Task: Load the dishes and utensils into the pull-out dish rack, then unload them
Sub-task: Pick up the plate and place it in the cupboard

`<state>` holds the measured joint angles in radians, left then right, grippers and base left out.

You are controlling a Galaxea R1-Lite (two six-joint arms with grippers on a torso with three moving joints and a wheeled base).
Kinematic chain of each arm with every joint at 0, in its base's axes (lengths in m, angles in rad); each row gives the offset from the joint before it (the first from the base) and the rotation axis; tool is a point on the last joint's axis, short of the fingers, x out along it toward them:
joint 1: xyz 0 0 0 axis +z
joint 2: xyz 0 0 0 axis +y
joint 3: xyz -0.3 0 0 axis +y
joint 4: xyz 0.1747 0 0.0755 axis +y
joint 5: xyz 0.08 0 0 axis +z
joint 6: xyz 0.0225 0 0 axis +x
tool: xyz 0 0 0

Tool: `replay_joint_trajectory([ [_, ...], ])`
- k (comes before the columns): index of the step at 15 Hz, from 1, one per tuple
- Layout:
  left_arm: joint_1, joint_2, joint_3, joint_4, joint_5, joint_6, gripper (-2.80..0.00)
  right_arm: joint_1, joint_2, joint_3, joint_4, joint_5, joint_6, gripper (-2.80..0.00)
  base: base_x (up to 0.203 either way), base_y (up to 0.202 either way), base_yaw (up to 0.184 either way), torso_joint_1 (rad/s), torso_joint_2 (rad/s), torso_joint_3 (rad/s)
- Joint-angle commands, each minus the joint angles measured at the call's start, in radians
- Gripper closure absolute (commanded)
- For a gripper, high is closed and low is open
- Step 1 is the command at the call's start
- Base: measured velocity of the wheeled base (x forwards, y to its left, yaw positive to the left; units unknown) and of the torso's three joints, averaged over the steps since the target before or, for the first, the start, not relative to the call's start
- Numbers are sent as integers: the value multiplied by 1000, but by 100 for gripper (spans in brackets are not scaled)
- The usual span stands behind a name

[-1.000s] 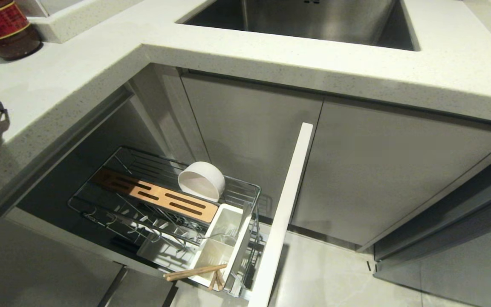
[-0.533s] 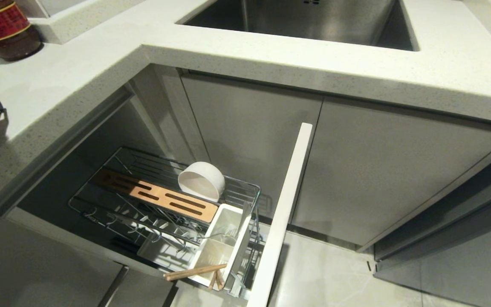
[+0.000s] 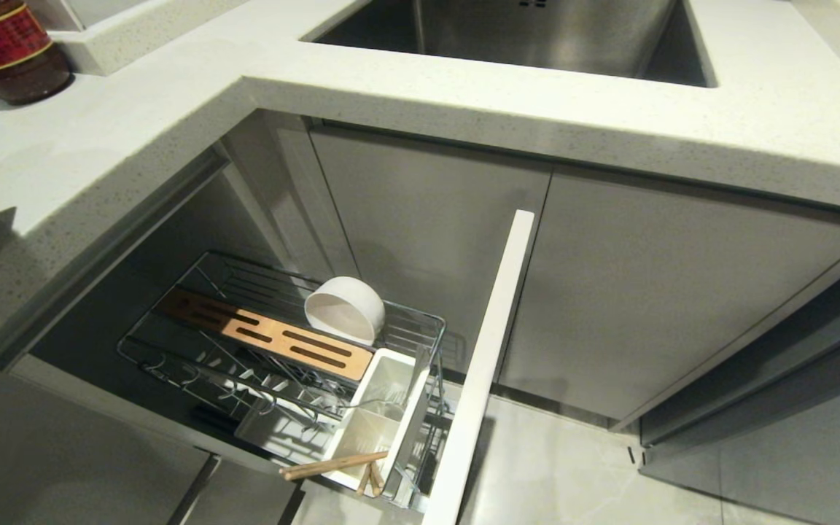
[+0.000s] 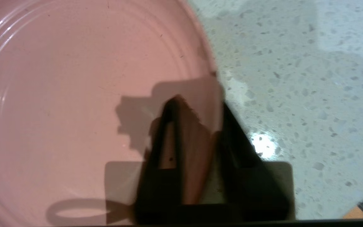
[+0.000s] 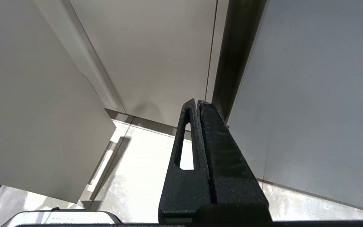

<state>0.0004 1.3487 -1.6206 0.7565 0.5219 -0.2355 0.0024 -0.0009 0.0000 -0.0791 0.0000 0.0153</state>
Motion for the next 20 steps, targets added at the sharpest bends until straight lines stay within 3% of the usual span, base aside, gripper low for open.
replay_joint_trajectory([
  [1, 0, -22, -4, 1, 3, -4, 0, 1, 1, 26, -1, 0, 0, 0, 0, 0, 0, 0, 0, 0],
  [11, -83, -234, -129, 0, 5, -6, 0, 1, 1, 26, -1, 0, 0, 0, 0, 0, 0, 0, 0, 0],
  [15, -204, -258, -212, -20, 3, -119, 0, 1, 1, 26, -1, 0, 1, 0, 0, 0, 0, 0, 0, 0],
  [20, -362, -246, -209, -361, 1, -256, 0, 1, 1, 26, -1, 0, 0, 0, 0, 0, 0, 0, 0, 0],
])
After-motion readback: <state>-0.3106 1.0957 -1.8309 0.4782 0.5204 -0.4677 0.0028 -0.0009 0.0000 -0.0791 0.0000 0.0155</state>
